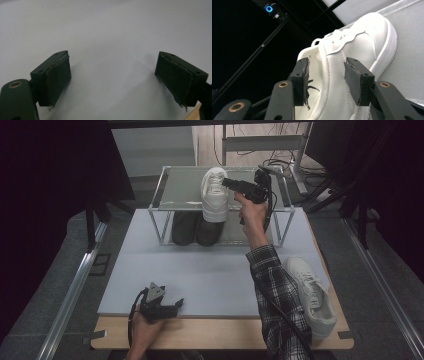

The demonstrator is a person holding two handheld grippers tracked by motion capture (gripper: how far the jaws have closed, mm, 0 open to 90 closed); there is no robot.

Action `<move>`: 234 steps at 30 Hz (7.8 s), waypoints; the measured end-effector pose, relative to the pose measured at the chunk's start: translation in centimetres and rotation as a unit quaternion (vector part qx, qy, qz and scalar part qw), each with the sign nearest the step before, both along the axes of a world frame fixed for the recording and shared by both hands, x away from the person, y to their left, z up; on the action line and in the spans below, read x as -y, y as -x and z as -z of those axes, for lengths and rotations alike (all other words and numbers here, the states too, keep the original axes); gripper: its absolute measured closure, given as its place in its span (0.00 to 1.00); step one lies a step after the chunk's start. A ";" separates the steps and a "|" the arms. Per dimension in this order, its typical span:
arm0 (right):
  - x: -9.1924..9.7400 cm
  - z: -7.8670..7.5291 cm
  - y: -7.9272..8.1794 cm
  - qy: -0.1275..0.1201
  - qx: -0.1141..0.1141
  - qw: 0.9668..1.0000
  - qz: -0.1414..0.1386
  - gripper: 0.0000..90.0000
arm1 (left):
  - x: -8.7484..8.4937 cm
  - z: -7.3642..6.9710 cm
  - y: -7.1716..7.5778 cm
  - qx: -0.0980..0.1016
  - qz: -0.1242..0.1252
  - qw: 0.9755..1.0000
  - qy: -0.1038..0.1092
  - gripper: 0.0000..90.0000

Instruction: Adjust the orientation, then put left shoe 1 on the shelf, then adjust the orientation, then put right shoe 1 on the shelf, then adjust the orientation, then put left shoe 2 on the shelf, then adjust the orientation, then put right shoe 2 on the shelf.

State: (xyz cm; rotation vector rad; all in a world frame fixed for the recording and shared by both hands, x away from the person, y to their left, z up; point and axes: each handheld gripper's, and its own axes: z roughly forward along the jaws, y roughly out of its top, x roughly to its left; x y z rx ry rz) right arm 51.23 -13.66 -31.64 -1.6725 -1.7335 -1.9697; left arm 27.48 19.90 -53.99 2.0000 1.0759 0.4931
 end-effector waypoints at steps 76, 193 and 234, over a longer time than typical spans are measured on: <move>-2.2 4.6 5.2 0.071 0.018 0.994 -0.081 1.00 | 0.0 0.0 0.0 0.001 -0.001 1.000 0.001 0.14; 4.3 8.6 16.1 0.367 0.044 0.921 -0.125 0.48 | 0.0 0.0 0.0 0.001 -0.002 1.000 -0.001 0.14; 12.8 9.4 18.6 0.407 -0.006 0.912 -0.048 0.92 | 0.0 0.0 0.0 0.000 -0.002 1.000 -0.001 0.14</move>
